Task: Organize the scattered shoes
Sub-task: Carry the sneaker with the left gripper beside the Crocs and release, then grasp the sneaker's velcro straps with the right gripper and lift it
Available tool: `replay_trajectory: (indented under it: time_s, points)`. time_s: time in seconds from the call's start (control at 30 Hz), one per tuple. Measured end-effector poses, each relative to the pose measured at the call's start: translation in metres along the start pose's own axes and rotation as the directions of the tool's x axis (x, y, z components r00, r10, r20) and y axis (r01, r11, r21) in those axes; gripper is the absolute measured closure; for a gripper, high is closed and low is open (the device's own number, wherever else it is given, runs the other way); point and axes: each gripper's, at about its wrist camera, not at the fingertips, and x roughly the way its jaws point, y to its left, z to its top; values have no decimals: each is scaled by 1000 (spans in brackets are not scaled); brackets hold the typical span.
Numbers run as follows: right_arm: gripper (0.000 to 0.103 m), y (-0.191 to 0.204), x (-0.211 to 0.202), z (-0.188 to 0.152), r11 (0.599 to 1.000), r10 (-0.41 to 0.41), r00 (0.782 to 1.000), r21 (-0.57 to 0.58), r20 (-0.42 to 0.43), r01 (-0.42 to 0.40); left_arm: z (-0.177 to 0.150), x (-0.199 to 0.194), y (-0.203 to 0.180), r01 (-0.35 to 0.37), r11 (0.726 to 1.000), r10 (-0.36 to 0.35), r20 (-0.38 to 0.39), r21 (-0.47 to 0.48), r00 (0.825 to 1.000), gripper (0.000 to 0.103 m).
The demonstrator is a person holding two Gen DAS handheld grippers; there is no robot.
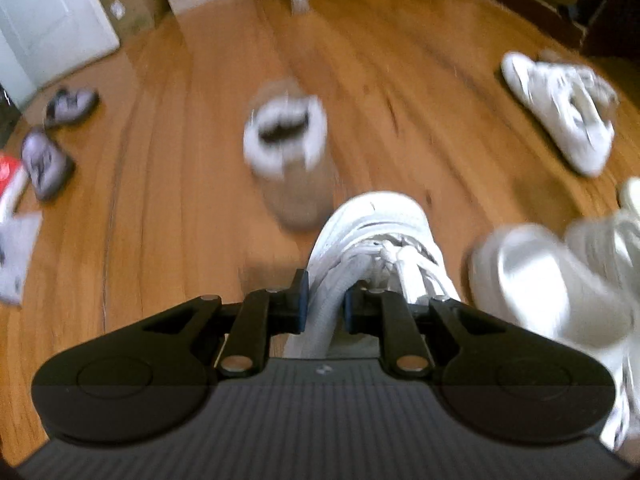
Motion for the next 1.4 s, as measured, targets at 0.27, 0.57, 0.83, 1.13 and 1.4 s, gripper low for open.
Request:
replay_trajectory:
  time_s: [0.27, 0.57, 0.83, 1.13, 1.4]
  points:
    - [23, 67, 31, -27, 953, -50, 997, -300, -59, 30, -58, 13, 17, 149, 970, -184, -179, -194, 966, 67]
    - [29, 144, 60, -69, 610, -169, 978, -792, -121, 7, -87, -38, 38, 226, 955, -257, -154, -193, 954, 10]
    - [32, 188, 111, -74, 327, -283, 940, -941, -190, -92, -115, -37, 56, 265, 925, -323, -194, -274, 926, 10]
    - [24, 181, 160, -54, 370, -319, 915, -921, -246, -119, -122, -39, 73, 227, 923, -292, -182, -310, 939, 10]
    - [49, 192, 179, -51, 451, -374, 903, -892, -212, -23, -114, -45, 71, 221, 940, -268, -163, -259, 950, 9]
